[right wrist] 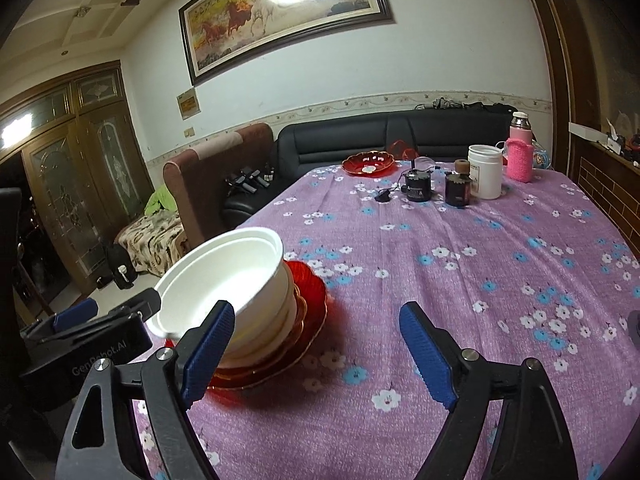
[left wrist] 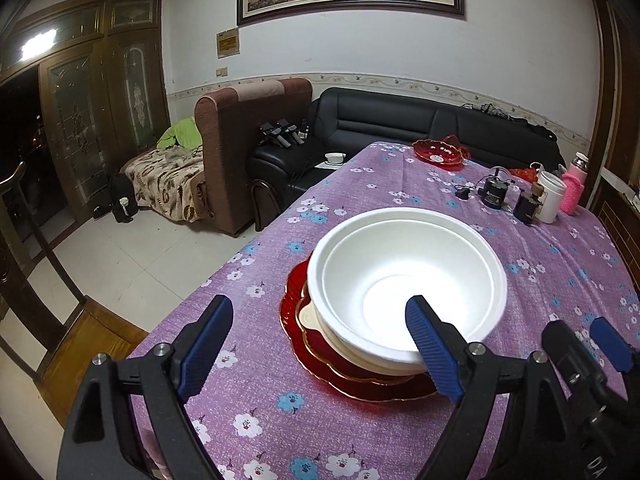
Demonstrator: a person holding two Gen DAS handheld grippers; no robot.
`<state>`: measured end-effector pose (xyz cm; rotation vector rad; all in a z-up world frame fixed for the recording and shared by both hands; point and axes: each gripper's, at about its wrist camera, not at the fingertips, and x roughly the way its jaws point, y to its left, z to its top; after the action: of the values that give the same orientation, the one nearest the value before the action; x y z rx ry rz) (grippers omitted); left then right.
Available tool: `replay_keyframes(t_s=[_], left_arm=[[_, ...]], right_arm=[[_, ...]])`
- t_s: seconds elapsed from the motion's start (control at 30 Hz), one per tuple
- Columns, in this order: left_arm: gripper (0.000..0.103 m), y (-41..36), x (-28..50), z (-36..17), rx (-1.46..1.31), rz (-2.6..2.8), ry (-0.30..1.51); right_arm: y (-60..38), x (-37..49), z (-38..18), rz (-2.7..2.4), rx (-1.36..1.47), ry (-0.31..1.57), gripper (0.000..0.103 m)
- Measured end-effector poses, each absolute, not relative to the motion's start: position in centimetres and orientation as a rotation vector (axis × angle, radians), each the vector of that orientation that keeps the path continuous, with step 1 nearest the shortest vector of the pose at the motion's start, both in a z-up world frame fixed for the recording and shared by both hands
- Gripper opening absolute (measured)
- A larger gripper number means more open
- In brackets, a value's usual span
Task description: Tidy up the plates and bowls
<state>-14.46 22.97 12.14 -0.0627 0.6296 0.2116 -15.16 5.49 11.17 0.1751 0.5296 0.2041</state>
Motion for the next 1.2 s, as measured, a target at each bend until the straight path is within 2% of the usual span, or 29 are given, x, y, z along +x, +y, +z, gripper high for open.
replay_keyframes(t_s=[0.83,1.03,1.13,1.2], left_arm=[[0.088,19.7,-16.1,11.9,-0.010,0.194,0.610],[0.089,18.9,-17.1,12.7,-0.026,0.212,0.536],[0.103,18.7,-18.9,13.6,-0.065,0.246,0.427],[0.103,18.4,-20.2,14.2,-0.071,0.253,0.351]], right_arm=[[5.6,-16.7,9.0,0.179,0.089,0.582,0.089],[5.3,-16.8,8.6,0.176,0.070,0.587,0.089],[5.0,-16.8,8.4,0.185,0.078,0.593,0.089],[4.9,-16.9,8.4,0.193,0.083,0.588,0.089]])
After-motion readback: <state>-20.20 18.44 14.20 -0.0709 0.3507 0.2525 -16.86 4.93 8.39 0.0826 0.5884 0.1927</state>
